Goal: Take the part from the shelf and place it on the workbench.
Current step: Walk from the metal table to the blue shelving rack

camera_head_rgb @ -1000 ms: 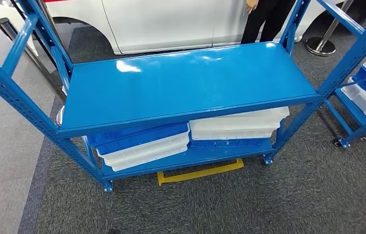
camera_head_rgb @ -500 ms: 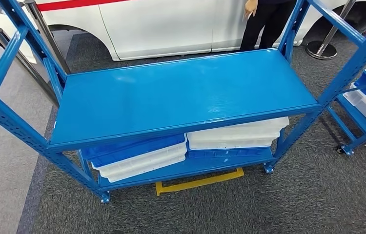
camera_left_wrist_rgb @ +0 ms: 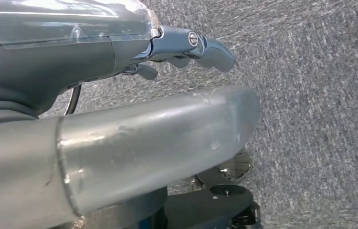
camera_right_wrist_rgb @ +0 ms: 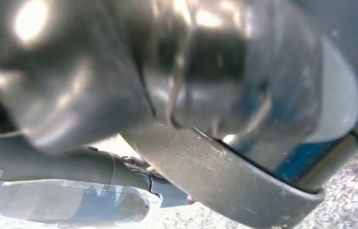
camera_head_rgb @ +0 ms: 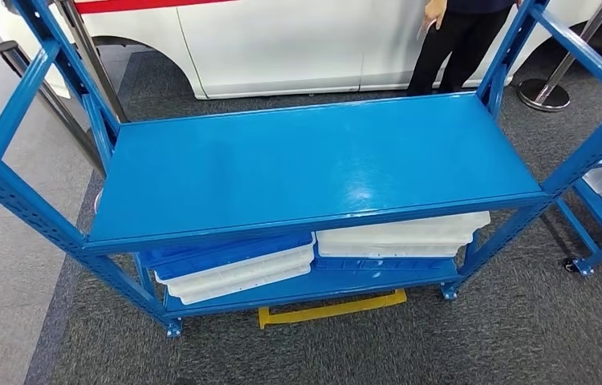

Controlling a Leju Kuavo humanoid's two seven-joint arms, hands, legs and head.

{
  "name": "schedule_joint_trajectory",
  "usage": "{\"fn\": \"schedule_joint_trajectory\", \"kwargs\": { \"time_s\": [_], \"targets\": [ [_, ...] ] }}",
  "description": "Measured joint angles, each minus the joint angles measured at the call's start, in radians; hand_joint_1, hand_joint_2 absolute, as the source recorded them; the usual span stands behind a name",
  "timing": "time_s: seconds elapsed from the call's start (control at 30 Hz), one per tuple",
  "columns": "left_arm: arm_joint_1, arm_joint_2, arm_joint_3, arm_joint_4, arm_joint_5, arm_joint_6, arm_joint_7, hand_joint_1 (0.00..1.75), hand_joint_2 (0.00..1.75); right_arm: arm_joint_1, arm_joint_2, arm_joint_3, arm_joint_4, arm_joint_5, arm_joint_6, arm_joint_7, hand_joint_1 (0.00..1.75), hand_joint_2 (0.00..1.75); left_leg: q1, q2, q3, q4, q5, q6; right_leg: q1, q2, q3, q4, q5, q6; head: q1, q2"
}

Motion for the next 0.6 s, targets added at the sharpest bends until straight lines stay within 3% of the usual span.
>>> {"fn": "schedule_joint_trajectory", "kwargs": {
  "time_s": [0.1,0.17,0.27,0.3,0.33,0.37,0.43,0.5,0.57,0.6],
  "targets": [
    [0.0,0.001,0.0,0.0,0.0,0.004,0.001,0.0,0.0,0.001,0.001,-0.003,0.0,0.0,0.005,-0.007,0.0,0.0,0.0,-0.001,-0.002,0.001,-0.002,-0.014,0.003,0.001,-0.003,-0.004,0.003,-0.02,0.0,0.0],
    [0.0,0.001,0.0,0.0,0.0,0.004,0.001,0.0,0.0,0.0,0.001,-0.003,0.0,0.011,0.008,-0.006,0.0,0.0,0.002,-0.001,-0.017,0.037,-0.029,-0.024,-0.001,-0.004,-0.002,-0.01,0.007,-0.032,0.0,0.0],
    [0.001,0.002,0.0,0.0,0.0,0.004,0.004,0.0,0.0,0.0,0.001,-0.003,0.0,0.03,0.012,0.0,0.0,0.0,0.006,-0.001,-0.101,0.218,-0.12,-0.036,0.001,-0.017,-0.002,-0.012,0.008,-0.04,0.0,0.0],
    [0.002,0.002,0.0,0.0,0.0,0.004,0.004,0.0,0.0,0.0,0.001,-0.003,0.0,0.031,0.013,0.0,0.0,0.0,0.006,-0.001,-0.126,0.271,-0.136,-0.037,0.002,-0.023,-0.002,-0.012,0.007,-0.041,-0.001,0.0],
    [0.004,0.002,0.0,0.0,0.0,0.004,0.005,0.0,0.0,0.0,0.001,-0.003,0.0,0.031,0.013,0.001,0.0,0.0,0.006,-0.001,-0.137,0.292,-0.134,-0.036,0.004,-0.027,-0.001,-0.012,0.006,-0.042,-0.001,0.0],
    [0.005,0.002,0.0,0.0,0.0,0.004,0.005,0.0,0.0,0.0,0.001,-0.003,0.0,0.031,0.012,0.001,0.0,0.0,0.006,-0.001,-0.129,0.274,-0.113,-0.033,0.005,-0.03,0.001,-0.012,0.005,-0.042,-0.001,0.0],
    [0.006,0.002,0.0,0.0,0.0,0.004,0.006,0.0,0.0,0.0,0.001,-0.003,0.0,0.028,0.009,0.002,0.0,0.0,0.003,0.0,-0.066,0.141,-0.042,-0.02,0.008,-0.033,0.007,-0.013,0.002,-0.041,0.0,0.0],
    [0.005,0.002,0.0,0.0,0.0,0.004,0.007,0.0,0.0,-0.001,0.002,-0.004,0.0,0.024,0.005,0.005,0.0,0.87,-0.003,0.003,-0.009,0.024,-0.005,-0.006,0.01,-0.036,0.009,-0.013,0.0,-0.035,0.0,0.0],
    [0.005,0.003,0.0,0.0,-0.001,0.005,0.008,0.0,0.0,-0.002,0.003,-0.004,0.0,0.023,0.0,0.01,0.0,1.75,-0.009,0.005,0.004,-0.004,-0.006,0.0,0.01,-0.037,0.008,-0.015,0.001,-0.025,-0.001,0.0],
    [0.005,0.003,0.0,0.0,-0.001,0.005,0.008,0.0,0.0,-0.004,0.003,-0.004,0.0,0.023,-0.002,0.012,0.0,1.75,-0.008,0.004,0.006,-0.009,-0.004,0.003,0.009,-0.036,0.01,-0.019,0.003,-0.019,-0.001,0.0]
  ]
}}
